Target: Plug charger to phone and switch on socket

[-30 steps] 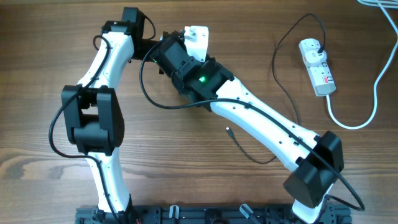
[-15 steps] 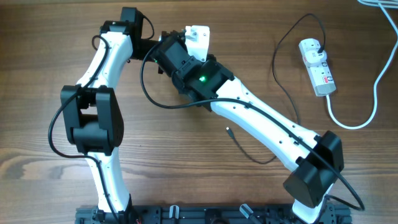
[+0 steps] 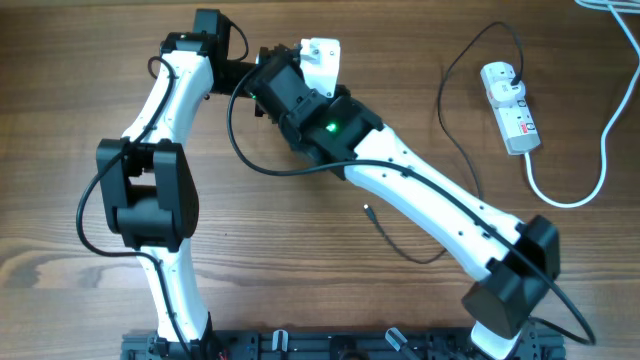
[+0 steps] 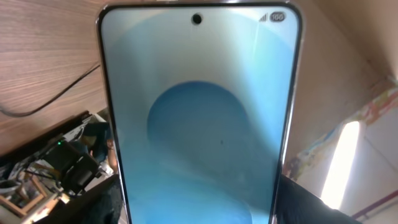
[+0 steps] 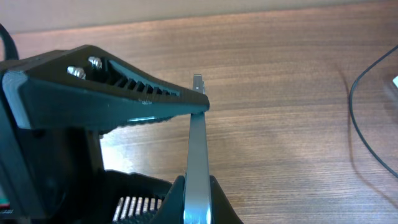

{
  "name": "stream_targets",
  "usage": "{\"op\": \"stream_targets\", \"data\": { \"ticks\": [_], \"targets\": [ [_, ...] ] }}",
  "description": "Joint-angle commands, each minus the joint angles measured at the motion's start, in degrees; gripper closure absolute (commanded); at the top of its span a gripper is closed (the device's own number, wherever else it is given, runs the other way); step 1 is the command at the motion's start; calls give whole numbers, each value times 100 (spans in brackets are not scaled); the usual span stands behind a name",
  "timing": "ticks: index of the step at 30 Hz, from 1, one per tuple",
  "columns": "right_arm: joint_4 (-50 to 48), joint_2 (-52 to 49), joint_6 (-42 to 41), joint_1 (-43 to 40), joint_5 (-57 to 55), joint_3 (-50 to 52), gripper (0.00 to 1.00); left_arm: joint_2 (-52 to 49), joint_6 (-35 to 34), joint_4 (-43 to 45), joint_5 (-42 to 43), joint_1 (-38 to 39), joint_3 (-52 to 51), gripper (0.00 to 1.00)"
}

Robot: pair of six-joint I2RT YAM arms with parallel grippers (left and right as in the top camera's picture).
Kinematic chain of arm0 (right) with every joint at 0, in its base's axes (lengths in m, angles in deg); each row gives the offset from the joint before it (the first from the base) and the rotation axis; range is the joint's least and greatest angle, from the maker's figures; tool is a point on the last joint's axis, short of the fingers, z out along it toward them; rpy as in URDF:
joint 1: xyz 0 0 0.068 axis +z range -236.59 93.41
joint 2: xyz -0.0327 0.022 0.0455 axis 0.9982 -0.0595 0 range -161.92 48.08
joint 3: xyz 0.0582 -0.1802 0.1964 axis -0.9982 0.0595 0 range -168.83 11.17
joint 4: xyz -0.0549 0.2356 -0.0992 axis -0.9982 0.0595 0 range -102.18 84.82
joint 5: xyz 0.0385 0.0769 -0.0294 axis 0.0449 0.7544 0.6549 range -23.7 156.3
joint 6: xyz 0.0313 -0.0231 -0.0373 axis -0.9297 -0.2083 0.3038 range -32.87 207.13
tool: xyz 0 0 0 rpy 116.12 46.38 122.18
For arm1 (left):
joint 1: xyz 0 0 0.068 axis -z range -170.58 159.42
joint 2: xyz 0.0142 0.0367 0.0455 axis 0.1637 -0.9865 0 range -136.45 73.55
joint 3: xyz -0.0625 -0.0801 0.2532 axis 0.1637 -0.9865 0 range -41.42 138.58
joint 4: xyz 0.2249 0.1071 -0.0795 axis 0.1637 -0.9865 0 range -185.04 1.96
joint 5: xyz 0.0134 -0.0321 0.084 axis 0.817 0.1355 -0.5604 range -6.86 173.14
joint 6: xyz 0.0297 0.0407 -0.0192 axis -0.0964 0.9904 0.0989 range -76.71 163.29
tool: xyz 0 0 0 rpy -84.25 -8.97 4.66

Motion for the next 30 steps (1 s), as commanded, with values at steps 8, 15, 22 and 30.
{"op": "stream_targets", "data": {
  "ticks": [8, 15, 22, 30],
  "targets": [
    [15, 566, -767, -2, -527, -116, 96, 234, 7, 22, 133, -37, -9, 0],
    [105, 566, -3670, -2, -918, -116, 96, 234, -321, 20, 313, -142, -9, 7],
    [212, 566, -7340, 0, -160, -114, 95, 234, -337, 20, 656, -138, -9, 11],
    [107, 566, -7801, -2, 28, -114, 94, 234, -634, 22, 890, -138, -9, 25]
  ]
}}
